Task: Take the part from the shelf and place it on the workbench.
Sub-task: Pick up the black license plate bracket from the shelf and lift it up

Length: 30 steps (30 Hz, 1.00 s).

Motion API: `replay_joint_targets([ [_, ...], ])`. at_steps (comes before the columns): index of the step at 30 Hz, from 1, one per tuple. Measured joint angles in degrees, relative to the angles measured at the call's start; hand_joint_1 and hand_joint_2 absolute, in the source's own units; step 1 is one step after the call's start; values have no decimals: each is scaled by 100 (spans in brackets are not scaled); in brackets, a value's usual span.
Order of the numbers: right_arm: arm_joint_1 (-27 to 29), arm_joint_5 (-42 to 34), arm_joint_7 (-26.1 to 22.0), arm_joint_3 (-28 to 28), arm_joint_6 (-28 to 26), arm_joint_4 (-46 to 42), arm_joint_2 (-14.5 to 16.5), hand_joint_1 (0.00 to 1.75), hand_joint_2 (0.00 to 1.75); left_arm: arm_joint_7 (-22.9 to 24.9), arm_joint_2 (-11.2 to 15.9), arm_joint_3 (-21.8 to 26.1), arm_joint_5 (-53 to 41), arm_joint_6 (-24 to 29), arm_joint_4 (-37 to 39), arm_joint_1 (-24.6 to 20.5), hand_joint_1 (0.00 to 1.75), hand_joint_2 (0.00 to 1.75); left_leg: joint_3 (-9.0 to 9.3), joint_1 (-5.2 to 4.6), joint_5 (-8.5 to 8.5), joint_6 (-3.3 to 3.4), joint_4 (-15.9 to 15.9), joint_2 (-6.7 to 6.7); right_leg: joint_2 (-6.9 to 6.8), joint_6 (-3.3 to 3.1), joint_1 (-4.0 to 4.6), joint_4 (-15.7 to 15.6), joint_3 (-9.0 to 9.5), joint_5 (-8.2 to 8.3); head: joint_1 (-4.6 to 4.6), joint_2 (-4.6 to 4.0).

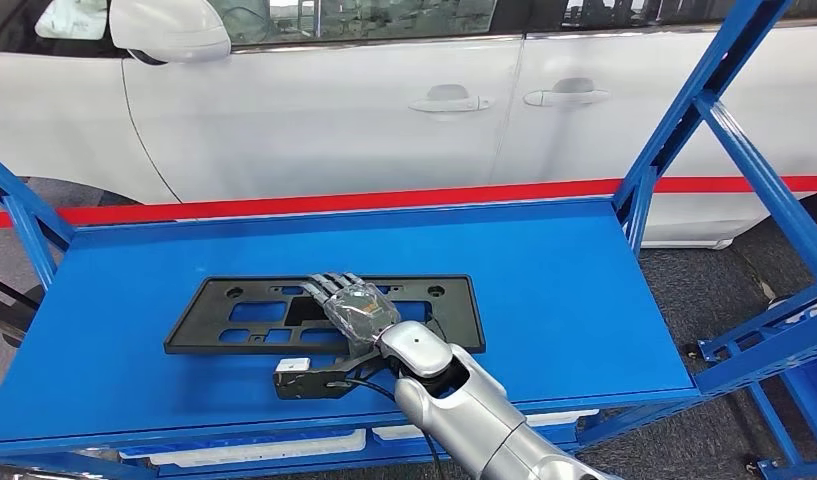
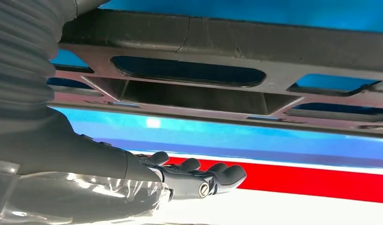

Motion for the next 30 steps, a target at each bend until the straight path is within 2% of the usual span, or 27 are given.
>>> replay_joint_targets([
  [1,-2,23,1,-21,0,17,8,0,175,0,0,0,0,0,0,0,0,0,0,0,0,0,0,0,0,0,0,0,0,0,0,0],
  [3,-5,91,9,-59,-1,52,22,0,175,0,0,0,5,0,0,0,0,87,0,0,0,0,0,0,0,0,0,0,0,0,0,0],
  [4,-5,133,20,-85,-2,70,29,29,175,1,0,1,12,0,0,0,0,131,0,0,0,0,0,0,0,0,0,0,0,0,0,0],
  [5,-5,173,32,-117,-2,88,35,67,175,12,0,3,18,3,0,0,0,175,0,0,0,0,0,0,0,0,0,0,0,0,0,0],
  [7,-4,256,51,-192,-4,128,39,154,175,90,0,9,20,37,0,0,0,175,0,0,0,0,0,0,0,0,0,0,0,0,0,0],
  [8,-3,303,53,-239,-5,151,41,167,175,132,0,11,18,56,0,1,0,175,0,0,0,0,0,0,0,0,0,0,0,0,0,0],
  [9,-1,344,54,-290,-7,175,43,171,175,161,0,13,18,71,0,2,0,175,0,0,0,0,0,0,0,0,0,0,0,0,0,0],
  [14,35,441,54,-507,-5,236,47,162,175,151,0,36,63,70,0,1,0,175,0,0,0,0,1,0,0,0,0,0,0,0,0,0],
  [30,88,526,60,-732,26,91,48,164,175,39,0,46,85,50,0,-2,0,175,12,0,0,0,1,1,0,1,0,0,8,0,0,0],
])
